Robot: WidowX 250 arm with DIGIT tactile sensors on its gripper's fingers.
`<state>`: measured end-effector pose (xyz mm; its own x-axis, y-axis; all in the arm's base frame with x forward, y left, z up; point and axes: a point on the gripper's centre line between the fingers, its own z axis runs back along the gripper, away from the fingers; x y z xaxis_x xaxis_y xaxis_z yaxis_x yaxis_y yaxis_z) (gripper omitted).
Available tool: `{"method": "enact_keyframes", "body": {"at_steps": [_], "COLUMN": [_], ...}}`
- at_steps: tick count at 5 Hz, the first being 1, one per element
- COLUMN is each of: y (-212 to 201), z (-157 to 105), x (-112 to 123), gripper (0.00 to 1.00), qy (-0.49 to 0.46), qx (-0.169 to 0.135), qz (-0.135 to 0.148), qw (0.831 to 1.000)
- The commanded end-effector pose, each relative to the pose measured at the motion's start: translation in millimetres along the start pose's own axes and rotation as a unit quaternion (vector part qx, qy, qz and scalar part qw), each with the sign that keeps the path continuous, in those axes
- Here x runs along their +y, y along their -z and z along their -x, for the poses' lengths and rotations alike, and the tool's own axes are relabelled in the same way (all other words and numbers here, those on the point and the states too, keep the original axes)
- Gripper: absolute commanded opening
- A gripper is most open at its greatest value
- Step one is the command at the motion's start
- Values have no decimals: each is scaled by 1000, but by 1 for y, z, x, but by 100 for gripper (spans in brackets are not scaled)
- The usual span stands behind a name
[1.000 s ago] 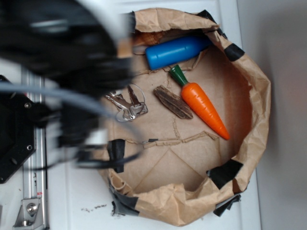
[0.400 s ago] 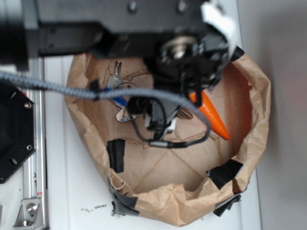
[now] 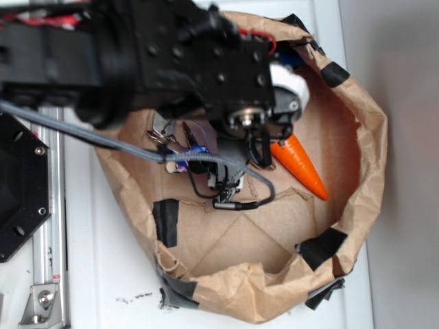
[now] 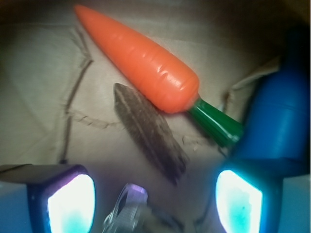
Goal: Grab the wood chip.
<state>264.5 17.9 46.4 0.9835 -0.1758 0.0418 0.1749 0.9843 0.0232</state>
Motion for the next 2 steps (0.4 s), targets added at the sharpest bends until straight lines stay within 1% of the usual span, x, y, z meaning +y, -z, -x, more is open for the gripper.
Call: {"method": "enact_keyframes", "body": {"at_steps": [1, 2], "y": [18, 22], "z": [-15, -23], "x": [-24, -32], "gripper": [100, 100], "qy": [50, 74], "qx": [-6, -5], "qz": [9, 4], "qw": [999, 997]}}
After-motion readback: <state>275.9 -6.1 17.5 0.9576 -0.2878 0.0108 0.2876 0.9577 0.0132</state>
